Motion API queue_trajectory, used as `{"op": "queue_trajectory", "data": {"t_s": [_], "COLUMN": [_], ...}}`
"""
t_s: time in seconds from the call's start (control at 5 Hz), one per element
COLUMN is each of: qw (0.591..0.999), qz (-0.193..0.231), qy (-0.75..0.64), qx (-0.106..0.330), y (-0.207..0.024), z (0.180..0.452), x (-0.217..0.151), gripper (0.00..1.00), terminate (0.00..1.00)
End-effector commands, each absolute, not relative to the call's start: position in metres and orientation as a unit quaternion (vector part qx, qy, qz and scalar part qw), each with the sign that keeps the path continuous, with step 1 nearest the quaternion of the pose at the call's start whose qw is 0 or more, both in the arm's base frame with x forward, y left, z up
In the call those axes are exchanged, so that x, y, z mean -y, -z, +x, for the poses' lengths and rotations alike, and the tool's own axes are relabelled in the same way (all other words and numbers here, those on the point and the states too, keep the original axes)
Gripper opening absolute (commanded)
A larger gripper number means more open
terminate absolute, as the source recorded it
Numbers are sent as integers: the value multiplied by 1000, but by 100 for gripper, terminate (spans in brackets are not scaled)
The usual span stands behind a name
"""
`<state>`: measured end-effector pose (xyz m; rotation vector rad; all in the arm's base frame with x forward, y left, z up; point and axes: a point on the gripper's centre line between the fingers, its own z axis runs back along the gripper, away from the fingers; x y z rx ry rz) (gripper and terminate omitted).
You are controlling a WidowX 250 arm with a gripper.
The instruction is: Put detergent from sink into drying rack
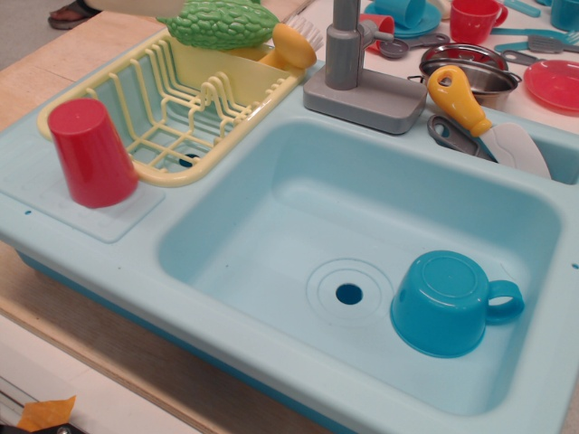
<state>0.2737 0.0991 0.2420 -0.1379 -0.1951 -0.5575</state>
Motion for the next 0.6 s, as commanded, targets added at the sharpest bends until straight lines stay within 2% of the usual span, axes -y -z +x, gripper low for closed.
{"op": "queue_trajectory", "data": {"t_s": [0.0, 0.2, 0.4], "qw": [952, 952, 952], "qz": [-63, -63, -63], "qy": [272, 272, 272], "qx": [126, 126, 126], "y": [-249, -249, -249], "z": [269, 269, 269], "x": [-103, -103, -103], "gripper": [100, 100, 100], "terminate": [0, 0, 100]}}
